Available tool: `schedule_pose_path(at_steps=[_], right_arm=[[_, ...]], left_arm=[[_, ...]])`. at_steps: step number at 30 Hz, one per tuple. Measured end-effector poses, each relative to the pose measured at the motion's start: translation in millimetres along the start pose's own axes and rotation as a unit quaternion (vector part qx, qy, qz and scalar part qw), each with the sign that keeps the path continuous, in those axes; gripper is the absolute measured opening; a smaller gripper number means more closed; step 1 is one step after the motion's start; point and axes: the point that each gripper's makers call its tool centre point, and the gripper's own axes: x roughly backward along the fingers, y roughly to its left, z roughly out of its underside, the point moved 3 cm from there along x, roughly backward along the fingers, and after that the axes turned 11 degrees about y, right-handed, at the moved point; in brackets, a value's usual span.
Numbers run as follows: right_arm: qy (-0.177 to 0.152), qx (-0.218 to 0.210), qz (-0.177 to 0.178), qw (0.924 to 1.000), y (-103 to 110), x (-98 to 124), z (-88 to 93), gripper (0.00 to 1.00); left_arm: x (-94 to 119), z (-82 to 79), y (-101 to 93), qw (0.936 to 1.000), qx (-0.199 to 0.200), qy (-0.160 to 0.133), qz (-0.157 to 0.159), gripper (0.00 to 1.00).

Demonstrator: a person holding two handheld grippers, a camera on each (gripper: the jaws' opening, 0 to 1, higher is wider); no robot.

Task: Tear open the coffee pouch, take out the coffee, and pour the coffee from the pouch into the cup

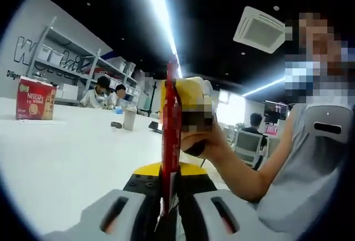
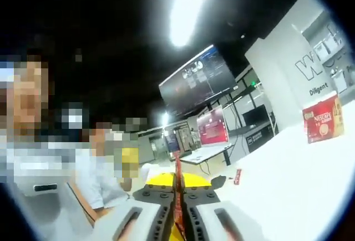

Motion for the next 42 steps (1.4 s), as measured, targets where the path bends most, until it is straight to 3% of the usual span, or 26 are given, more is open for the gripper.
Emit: schedule_pose_path(at_steps=[5,8,11,20,24,27,31,34,37,42], right_arm=[[0.001,0.003,-0.018,0.9998,6,-8,-2.6,0.03],[0.017,0.01,-0.023,0.9995,11,-11,2.2,0.03],[0.025,0.012,-0.03,0.9992,15,-10,5.5,0.03],[0.035,0.015,-0.054,0.9978,26,2,14.1,0.03],[0.048,0.036,-0.053,0.9968,32,8,21.5,0.04],[0.037,0.039,-0.052,0.9972,34,15,19.4,0.04],[0.015,0.061,-0.033,0.9974,34,25,11.9,0.07],[-0.015,0.059,-0.036,0.9975,38,33,4.4,0.1],[-0.018,0.059,-0.044,0.9971,41,35,2.9,0.12],[-0.009,0.057,-0.052,0.997,45,29,5.1,0.03]], left_arm=[[11,-4.6,-5.4,0.9996,-0.024,-0.013,-0.011,0.15],[15,-14.7,-14.3,0.9991,-0.016,-0.037,0.014,0.19],[18,-18.5,-17.9,0.9987,-0.016,-0.042,0.023,0.18],[14,-12.7,-35.4,0.9968,-0.021,-0.026,0.072,0.18],[11,-23.3,-39.7,0.997,-0.032,-0.016,0.068,0.15],[7,-27.1,-43.4,0.9961,0.014,0.028,0.083,0.12],[-1,-36.2,-44.2,0.9973,-0.002,0.045,0.058,0.11],[-1,-32.4,-45.5,0.998,-0.007,0.049,0.039,0.11],[1,-30.7,-45.4,0.9984,0.004,0.045,0.034,0.11],[7,-26.5,-52.1,0.9976,-0.011,0.056,0.04,0.11]])
